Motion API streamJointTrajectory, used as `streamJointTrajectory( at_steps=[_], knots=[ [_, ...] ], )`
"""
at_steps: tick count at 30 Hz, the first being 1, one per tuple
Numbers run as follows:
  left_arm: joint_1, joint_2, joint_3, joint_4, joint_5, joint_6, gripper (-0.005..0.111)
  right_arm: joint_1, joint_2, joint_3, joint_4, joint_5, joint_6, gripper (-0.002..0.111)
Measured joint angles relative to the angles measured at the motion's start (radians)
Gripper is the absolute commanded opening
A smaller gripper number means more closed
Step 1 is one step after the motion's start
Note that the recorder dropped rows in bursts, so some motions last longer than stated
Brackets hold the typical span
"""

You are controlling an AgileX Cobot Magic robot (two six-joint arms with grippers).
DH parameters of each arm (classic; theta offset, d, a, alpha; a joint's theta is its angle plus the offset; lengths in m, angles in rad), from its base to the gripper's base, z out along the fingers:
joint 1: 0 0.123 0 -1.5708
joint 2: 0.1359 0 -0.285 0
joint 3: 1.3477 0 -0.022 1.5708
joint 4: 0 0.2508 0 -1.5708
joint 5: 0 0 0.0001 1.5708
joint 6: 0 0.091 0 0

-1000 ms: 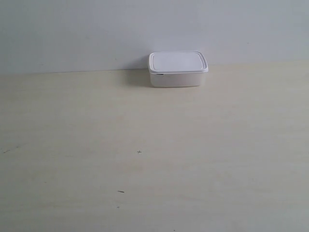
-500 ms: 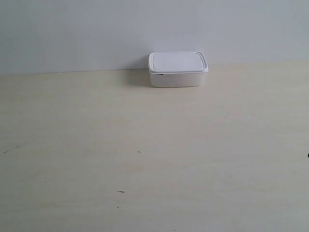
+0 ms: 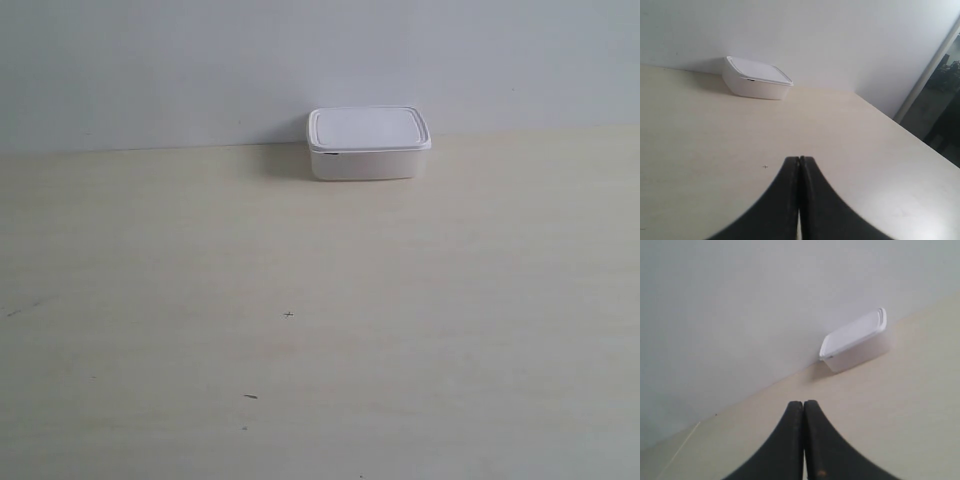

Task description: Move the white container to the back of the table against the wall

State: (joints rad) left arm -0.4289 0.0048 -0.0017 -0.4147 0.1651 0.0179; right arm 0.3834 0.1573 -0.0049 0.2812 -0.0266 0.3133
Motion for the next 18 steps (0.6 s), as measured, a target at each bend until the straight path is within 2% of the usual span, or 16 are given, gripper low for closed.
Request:
streamJointTrajectory(
  at_steps=[4,7,12,18],
  knots=[
    [0.063,0.0,0.0,0.0,0.002,0.0,0.0,0.0,-0.077,0.0,0.001,0.0,0.0,0.0],
    [0.135,0.0,0.0,0.0,0.002,0.0,0.0,-0.02,-0.109,0.0,0.001,0.0,0.0,0.0],
    [0.276,0.0,0.0,0.0,0.002,0.0,0.0,-0.112,-0.151,0.0,0.001,0.0,0.0,0.0],
    [0.412,0.0,0.0,0.0,0.002,0.0,0.0,-0.212,-0.151,0.0,0.001,0.0,0.0,0.0]
  ],
)
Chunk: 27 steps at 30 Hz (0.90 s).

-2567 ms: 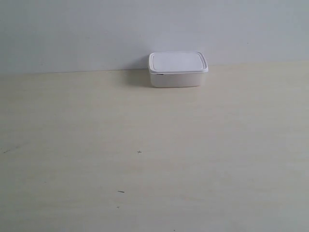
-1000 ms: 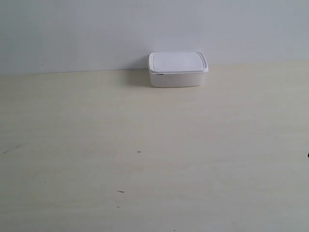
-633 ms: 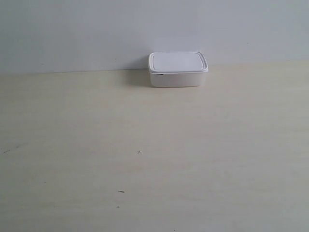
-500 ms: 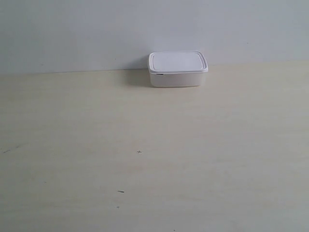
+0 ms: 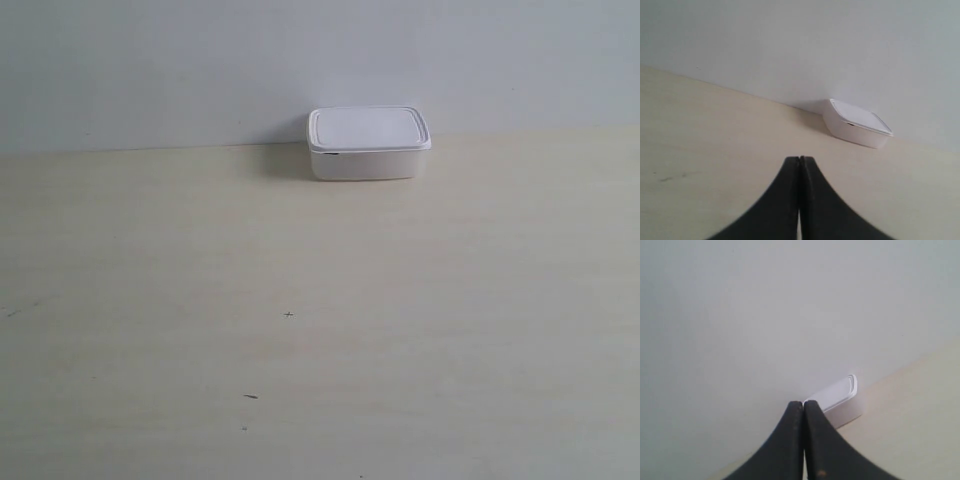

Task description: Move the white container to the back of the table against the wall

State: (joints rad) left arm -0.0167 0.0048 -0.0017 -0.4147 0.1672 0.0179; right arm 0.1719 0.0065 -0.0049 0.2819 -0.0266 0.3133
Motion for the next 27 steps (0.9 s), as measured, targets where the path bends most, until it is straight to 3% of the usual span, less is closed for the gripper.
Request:
streamJointTrajectory(
  at_steps=[11,27],
  knots=[
    [0.256,0.0,0.002,0.0,0.018,0.0,0.0,-0.164,0.0,0.0,0.0,0.0,0.0,0.0],
    [0.271,0.0,0.002,0.0,0.02,0.0,0.0,-0.179,0.0,0.0,0.002,0.0,0.0,0.0]
  ],
)
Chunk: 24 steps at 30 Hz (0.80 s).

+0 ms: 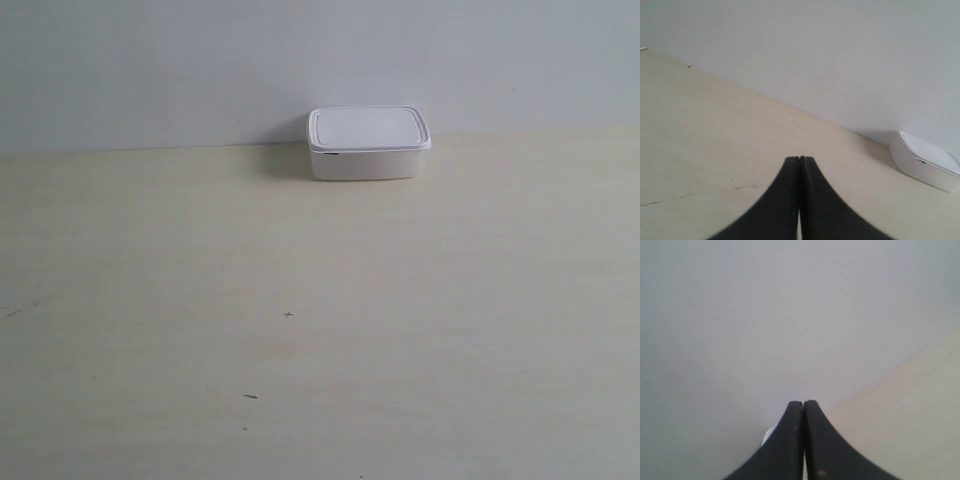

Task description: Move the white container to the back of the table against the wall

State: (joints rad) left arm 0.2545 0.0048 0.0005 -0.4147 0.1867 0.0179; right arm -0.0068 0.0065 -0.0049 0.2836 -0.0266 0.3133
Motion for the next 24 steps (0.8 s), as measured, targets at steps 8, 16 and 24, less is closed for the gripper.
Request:
streamJointTrajectory(
  at_steps=[8,16,24],
  knots=[
    [0.0,0.0,0.0,0.0,0.0,0.0,0.0,0.0,0.0,0.0,0.002,0.001,0.0,0.0],
    [0.0,0.0,0.0,0.0,0.0,0.0,0.0,0.0,0.0,0.0,-0.178,0.133,0.002,0.0],
    [0.0,0.0,0.0,0.204,0.129,0.015,0.0,0.0,0.0,0.0,-0.339,0.177,0.004,0.0]
  ],
)
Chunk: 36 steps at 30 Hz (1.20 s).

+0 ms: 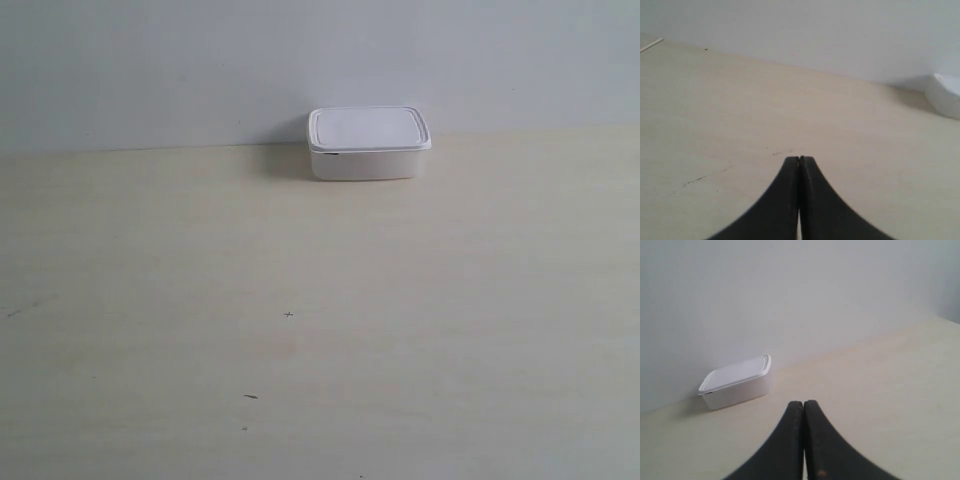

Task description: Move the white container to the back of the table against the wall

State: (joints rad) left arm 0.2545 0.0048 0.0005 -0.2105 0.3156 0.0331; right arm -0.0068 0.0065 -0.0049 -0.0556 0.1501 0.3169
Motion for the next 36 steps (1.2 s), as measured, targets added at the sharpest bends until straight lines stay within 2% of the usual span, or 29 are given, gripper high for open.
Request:
streamJointTrajectory(
  at_steps=[9,15,36],
  knots=[
    [0.0,0.0,0.0,0.045,0.046,0.119,0.0,0.0,0.0,0.0,-0.095,0.143,0.0,0.0],
    [0.0,0.0,0.0,0.048,0.052,0.22,0.0,0.0,0.0,0.0,-0.123,0.152,0.0,0.0],
    [0.0,0.0,0.0,0.048,0.054,0.248,0.0,-0.001,0.0,0.0,-0.126,0.152,0.0,0.0]
  ],
)
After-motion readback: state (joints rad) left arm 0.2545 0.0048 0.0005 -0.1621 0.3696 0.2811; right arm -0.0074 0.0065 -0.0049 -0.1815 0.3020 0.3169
